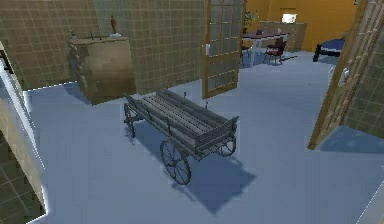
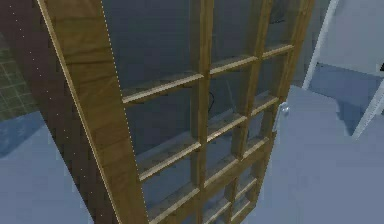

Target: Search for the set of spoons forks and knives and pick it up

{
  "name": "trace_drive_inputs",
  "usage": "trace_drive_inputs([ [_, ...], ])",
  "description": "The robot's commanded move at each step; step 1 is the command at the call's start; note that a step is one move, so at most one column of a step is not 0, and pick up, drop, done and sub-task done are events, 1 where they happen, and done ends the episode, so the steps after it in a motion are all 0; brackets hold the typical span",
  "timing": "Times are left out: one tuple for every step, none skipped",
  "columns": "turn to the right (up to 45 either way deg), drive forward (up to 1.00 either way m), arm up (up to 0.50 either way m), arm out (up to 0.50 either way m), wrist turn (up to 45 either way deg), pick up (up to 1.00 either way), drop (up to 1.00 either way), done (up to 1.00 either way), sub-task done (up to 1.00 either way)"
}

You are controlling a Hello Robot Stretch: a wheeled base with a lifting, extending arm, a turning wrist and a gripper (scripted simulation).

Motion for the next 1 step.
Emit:
trace_drive_inputs([
  [3.0,0.0,0.0,0.0,0.0,0.0,0.0,0.0,0.0],
])
